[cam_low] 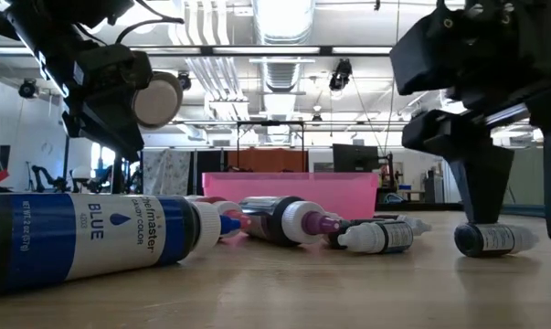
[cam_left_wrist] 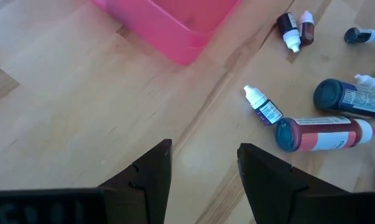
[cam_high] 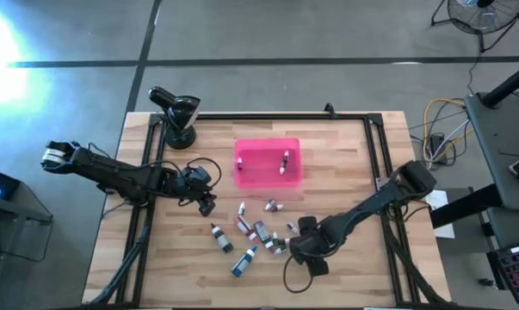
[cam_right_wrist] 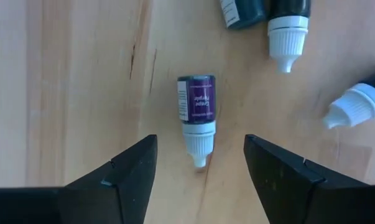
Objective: Pick & Place food coloring
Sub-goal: Put the purple food coloring bottle into the pink bin
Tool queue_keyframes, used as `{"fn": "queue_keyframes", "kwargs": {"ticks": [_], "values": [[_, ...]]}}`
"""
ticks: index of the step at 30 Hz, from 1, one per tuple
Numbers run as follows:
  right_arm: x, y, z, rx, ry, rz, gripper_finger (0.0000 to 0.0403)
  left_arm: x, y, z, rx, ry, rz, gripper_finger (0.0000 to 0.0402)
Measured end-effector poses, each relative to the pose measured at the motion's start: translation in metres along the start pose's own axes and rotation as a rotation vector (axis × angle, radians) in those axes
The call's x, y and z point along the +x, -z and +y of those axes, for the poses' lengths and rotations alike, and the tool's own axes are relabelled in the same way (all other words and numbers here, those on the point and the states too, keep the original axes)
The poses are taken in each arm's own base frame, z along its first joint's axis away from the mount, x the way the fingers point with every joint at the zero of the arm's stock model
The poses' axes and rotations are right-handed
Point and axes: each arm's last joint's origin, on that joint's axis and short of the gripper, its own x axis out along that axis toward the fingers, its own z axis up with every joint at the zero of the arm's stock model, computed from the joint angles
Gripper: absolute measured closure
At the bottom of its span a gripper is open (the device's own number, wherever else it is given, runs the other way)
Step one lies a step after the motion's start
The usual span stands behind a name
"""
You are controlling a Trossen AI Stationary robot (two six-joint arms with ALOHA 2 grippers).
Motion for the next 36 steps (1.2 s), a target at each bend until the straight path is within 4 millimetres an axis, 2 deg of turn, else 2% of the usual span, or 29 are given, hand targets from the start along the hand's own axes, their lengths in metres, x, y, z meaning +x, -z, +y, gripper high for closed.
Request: {"fn": "queue_keyframes", "kwargs": {"ticks": [8, 17, 24, 36], "values": [[0.0011, -0.0018, -0.0023, 0.056, 0.085, -0.046, 0.0196, 0.0000, 0.0007, -0.0008, 0.002, 0.026, 0.026, 0.0244], [0.0012, -0.0019, -0.0002, 0.050, 0.079, -0.053, 0.0244, 0.0000, 0.0007, -0.0008, 0.001, 0.027, 0.026, 0.0244], [0.0017, -0.0040, 0.0005, 0.029, 0.069, -0.077, 0.0252, 0.0000, 0.0007, -0.0008, 0.001, 0.026, 0.026, 0.0244], [0.0097, 0.0042, -0.0033, 0.029, 0.079, -0.063, 0.0268, 0.0000, 0.0007, -0.0008, -0.006, 0.025, 0.025, 0.0244]]}}
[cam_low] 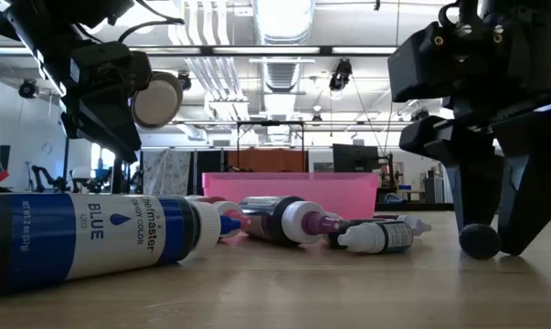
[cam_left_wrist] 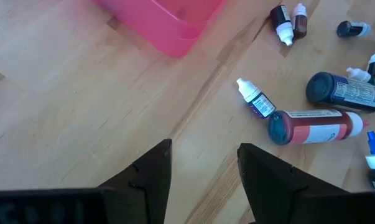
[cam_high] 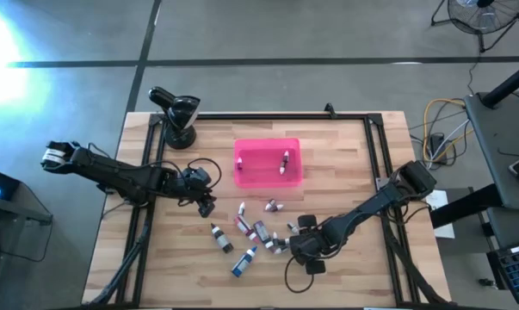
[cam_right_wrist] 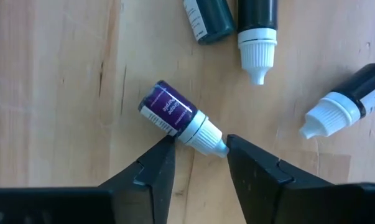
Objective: Pick & Place food coloring
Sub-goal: Put the purple food coloring bottle into the pink bin
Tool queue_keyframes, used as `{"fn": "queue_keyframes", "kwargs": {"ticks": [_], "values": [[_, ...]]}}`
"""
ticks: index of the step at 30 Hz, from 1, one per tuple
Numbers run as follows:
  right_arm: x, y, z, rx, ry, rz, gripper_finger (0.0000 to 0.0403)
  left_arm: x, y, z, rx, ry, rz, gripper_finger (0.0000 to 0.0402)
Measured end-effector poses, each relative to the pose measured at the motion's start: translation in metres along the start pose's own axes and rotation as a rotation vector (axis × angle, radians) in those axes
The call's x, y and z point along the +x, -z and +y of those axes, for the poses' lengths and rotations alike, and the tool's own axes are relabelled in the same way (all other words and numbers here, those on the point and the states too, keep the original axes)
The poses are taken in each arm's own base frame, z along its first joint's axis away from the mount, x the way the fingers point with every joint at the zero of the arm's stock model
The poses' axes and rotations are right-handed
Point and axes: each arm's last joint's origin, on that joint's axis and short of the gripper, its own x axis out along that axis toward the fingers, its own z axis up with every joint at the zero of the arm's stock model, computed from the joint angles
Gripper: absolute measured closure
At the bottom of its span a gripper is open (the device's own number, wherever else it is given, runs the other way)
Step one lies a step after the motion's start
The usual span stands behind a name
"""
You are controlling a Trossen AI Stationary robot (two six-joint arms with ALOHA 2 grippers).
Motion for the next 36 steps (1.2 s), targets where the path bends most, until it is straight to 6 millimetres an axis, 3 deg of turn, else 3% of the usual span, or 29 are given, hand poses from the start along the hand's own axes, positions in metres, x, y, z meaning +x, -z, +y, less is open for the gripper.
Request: {"fn": "queue_keyframes", "kwargs": {"ticks": [8, 22, 36], "values": [[-0.0014, -0.0014, 0.0006, -0.135, -0.001, 0.000, 0.0293, 0.0000, 0.0000, 0.0000, -0.006, 0.000, 0.000, 0.0244], [-0.0021, -0.0031, 0.0014, -0.235, -0.012, -0.009, 0.0255, 0.0000, 0.0000, -0.0001, -0.045, 0.001, 0.000, 0.0244], [-0.0020, -0.0046, 0.0023, -0.227, -0.025, -0.026, 0.0345, 0.0000, 0.0001, -0.0001, -0.046, 0.000, 0.000, 0.0244]]}}
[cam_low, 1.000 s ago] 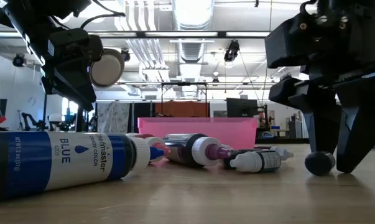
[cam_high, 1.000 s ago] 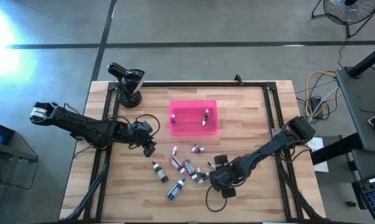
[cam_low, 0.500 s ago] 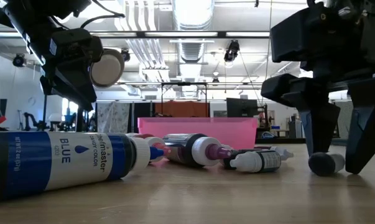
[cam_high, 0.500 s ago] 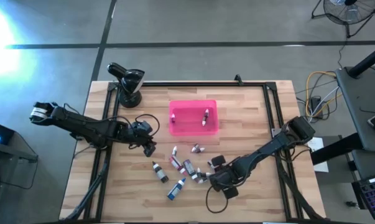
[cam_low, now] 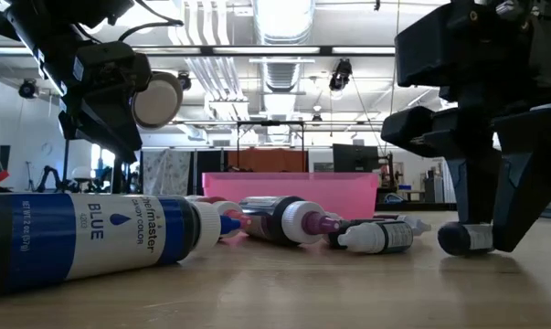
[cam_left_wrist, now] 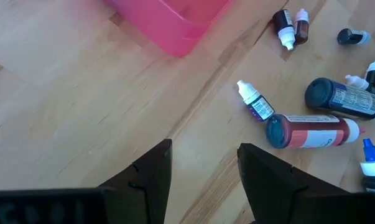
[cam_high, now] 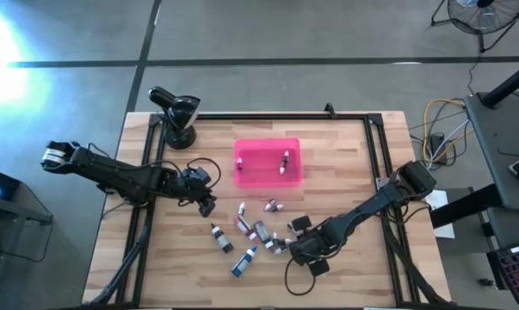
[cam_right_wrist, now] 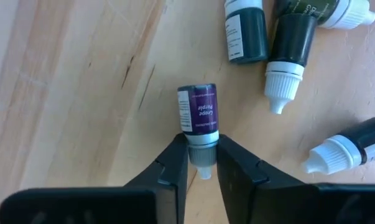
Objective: Pick & Place food coloring
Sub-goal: Put the purple food coloring bottle into the pink bin, then put the red food coloring bottle into the pink bin
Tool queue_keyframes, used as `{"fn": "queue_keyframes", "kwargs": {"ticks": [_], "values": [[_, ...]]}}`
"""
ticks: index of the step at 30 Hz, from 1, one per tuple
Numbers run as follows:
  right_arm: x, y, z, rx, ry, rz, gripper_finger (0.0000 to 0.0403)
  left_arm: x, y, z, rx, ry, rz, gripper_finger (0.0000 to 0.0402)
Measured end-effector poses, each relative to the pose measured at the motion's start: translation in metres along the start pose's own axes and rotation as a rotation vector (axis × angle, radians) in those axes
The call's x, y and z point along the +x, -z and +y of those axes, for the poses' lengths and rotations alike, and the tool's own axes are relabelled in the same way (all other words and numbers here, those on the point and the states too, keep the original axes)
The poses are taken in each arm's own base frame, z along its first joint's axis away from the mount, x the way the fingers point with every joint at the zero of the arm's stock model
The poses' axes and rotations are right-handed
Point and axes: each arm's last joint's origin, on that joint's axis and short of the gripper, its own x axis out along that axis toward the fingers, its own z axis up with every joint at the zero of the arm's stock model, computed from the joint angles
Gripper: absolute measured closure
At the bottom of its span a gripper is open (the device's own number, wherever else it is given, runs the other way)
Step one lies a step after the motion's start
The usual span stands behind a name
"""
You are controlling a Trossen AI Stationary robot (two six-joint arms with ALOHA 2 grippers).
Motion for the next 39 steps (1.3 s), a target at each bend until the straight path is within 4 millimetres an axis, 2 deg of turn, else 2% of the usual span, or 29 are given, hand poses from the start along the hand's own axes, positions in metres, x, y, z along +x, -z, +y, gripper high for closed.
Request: {"fn": "queue_keyframes", "kwargs": {"ticks": [4, 8, 12, 17, 19, 21, 26, 30, 34, 39], "values": [[0.000, 0.001, -0.004, 0.124, 0.050, 0.009, 0.0347, 0.000, 0.000, 0.000, 0.000, 0.000, 0.000, 0.0244], [-0.013, 0.008, -0.022, 0.361, 0.273, 0.008, 0.0346, 0.000, 0.000, 0.000, 0.001, 0.000, 0.000, 0.0244], [-0.042, 0.006, -0.046, 0.565, 0.403, -0.103, 0.0346, 0.000, 0.000, 0.000, 0.028, 0.000, 0.000, 0.0244], [-0.097, 0.005, -0.085, 0.927, 0.546, -0.418, 0.0346, 0.000, 0.000, 0.000, 0.041, 0.000, -0.001, 0.0244], [-0.112, 0.006, -0.106, 1.042, 0.528, -0.489, 0.0341, 0.000, 0.000, 0.000, 0.046, 0.000, -0.001, 0.0244], [-0.116, 0.007, -0.130, 1.106, 0.447, -0.504, 0.0328, 0.000, 0.000, 0.000, 0.048, 0.000, -0.002, 0.0244], [-0.117, -0.001, -0.177, 1.042, 0.262, -0.581, 0.0270, 0.000, 0.000, 0.000, 0.048, 0.001, -0.002, 0.0244], [-0.115, 0.003, -0.192, 1.033, 0.277, -0.550, 0.0217, 0.000, 0.000, -0.001, 0.021, 0.003, 0.000, 0.0244], [-0.119, 0.009, -0.192, 0.967, 0.312, -0.489, 0.0175, -0.001, 0.003, -0.003, 0.009, 0.015, 0.008, 0.0244], [-0.108, 0.017, -0.163, 0.722, 0.190, -0.249, 0.0155, -0.002, 0.005, -0.005, 0.019, 0.023, 0.013, 0.0244]]}}
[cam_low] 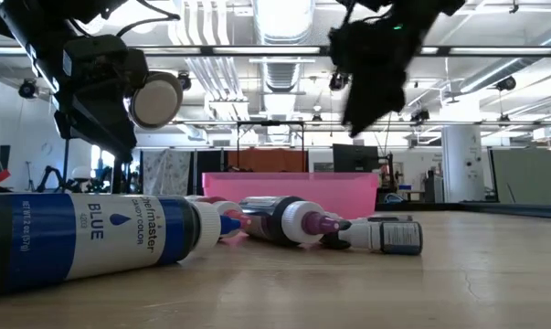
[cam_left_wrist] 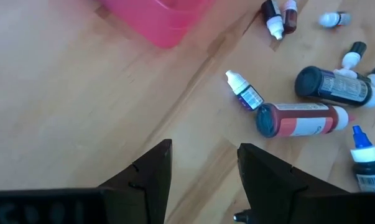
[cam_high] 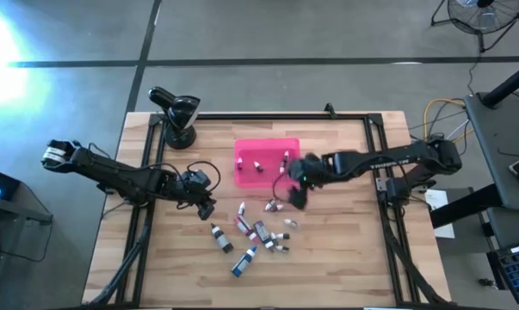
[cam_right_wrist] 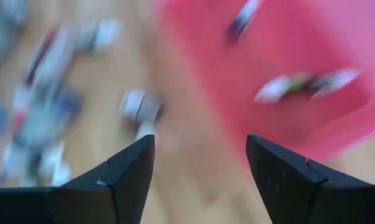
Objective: Pick & Place food coloring
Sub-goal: Put the red food coloring bottle into the pink bin
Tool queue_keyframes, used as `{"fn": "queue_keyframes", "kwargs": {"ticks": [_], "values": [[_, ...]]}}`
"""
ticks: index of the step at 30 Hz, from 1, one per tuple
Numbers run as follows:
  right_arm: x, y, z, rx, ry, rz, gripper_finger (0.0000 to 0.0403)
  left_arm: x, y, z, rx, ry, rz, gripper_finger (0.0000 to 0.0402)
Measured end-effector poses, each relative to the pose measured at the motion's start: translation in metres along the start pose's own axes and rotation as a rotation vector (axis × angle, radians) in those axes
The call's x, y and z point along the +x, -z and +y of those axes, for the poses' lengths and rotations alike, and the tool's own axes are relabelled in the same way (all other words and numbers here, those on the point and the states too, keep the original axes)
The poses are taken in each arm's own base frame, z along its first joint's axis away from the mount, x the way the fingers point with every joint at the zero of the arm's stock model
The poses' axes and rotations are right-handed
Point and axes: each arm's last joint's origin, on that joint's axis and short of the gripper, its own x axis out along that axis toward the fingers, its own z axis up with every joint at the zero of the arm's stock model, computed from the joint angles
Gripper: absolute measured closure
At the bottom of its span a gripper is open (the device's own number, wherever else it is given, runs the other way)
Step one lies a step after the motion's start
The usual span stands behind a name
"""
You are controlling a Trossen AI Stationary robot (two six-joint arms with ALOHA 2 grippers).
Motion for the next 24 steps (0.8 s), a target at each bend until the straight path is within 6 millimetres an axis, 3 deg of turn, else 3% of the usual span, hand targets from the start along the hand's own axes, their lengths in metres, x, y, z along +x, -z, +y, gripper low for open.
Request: {"fn": "queue_keyframes", "kwargs": {"ticks": [6, 13, 24], "values": [[0.014, 0.040, 0.036, -0.216, -0.047, 0.227, 0.0162, 0.000, 0.000, 0.001, 0.002, -0.017, -0.017, 0.0244], [0.044, 0.056, 0.065, -0.200, -0.052, 0.275, 0.0170, 0.003, 0.004, 0.005, -0.014, -0.032, -0.006, 0.0244], [0.067, 0.059, 0.067, -0.172, -0.038, 0.297, 0.0170, 0.003, 0.005, 0.005, -0.019, -0.031, -0.002, 0.0244]]}}
